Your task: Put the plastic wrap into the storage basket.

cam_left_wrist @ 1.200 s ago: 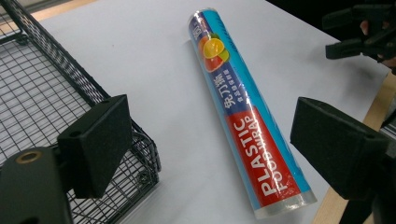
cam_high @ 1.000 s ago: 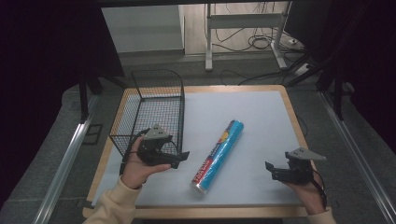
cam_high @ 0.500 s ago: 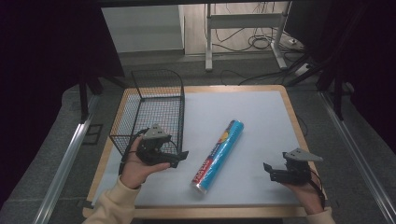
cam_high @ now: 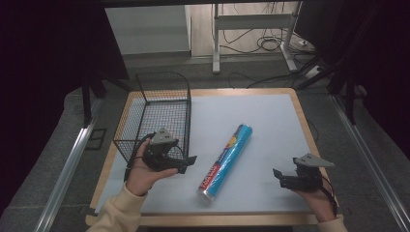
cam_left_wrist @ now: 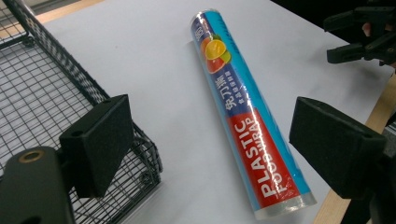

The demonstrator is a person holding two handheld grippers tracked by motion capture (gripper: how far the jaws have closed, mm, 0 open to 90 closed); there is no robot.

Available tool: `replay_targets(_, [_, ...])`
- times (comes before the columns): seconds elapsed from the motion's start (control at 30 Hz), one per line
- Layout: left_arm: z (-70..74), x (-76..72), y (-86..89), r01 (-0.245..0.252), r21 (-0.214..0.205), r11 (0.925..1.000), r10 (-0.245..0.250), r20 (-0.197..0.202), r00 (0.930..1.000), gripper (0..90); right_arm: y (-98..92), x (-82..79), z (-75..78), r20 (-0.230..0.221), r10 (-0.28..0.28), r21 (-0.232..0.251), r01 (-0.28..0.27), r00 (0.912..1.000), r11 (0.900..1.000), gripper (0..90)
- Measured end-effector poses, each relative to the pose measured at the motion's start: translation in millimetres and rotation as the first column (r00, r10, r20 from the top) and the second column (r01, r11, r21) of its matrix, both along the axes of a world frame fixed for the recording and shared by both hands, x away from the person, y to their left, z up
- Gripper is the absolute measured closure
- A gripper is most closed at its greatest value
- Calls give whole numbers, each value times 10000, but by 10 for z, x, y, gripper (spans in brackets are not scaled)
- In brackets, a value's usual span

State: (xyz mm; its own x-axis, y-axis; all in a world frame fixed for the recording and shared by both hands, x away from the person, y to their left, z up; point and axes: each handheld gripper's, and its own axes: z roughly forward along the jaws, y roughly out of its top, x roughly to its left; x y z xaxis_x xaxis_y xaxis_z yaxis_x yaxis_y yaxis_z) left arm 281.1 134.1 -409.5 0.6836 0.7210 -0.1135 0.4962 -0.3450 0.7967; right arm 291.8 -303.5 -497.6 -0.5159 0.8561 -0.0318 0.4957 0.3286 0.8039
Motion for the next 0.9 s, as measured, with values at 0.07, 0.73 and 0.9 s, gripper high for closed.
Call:
replay_targets(0.07, [11, 1, -21, 75, -3, 10000, -75, 4, 10000, 138, -1, 0, 0, 7, -4, -11, 4, 10000, 10000, 125])
replay_targets(0.73, [42, 71, -370, 238, 439, 9988, -228, -228, 9995, 162, -7, 6, -1, -37, -104, -69, 104, 9999, 9999, 127])
replay_targets(0.9, [13, 102, -432, 101, 693, 9975, -73, -405, 9992, 162, -16, 10, -3, -48, -149, -35, 149, 9999, 9999, 127])
